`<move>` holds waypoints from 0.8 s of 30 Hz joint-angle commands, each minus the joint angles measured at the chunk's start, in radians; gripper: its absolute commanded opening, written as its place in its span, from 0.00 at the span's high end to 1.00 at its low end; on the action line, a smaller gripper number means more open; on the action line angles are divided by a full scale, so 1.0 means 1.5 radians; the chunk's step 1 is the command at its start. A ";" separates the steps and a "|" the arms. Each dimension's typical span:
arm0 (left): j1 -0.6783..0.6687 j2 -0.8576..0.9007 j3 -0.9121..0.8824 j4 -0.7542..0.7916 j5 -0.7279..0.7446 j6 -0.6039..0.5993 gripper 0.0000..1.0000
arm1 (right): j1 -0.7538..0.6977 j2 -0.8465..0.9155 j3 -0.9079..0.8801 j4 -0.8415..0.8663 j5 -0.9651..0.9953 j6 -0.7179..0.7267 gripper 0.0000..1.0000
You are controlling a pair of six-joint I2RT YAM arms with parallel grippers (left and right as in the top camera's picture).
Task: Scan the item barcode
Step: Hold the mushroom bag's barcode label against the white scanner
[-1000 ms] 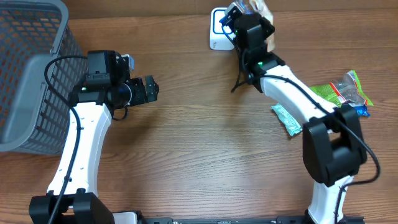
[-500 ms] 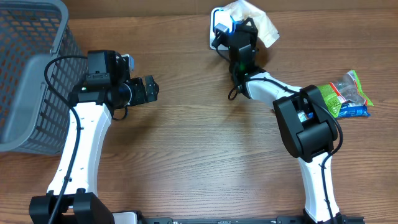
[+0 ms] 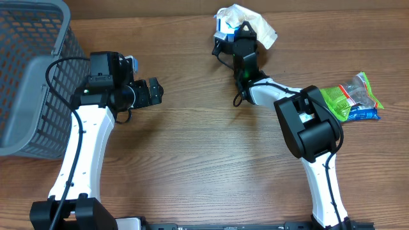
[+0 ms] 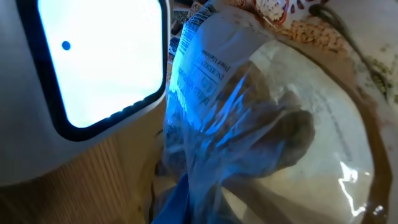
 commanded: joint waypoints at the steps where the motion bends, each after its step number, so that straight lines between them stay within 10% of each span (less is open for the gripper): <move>1: -0.005 0.001 0.014 0.002 0.006 0.015 0.00 | -0.010 -0.002 0.010 0.014 -0.010 0.003 0.96; 24: -0.005 0.001 0.014 0.002 0.005 0.015 0.00 | -0.026 -0.002 0.042 0.023 -0.063 0.055 0.96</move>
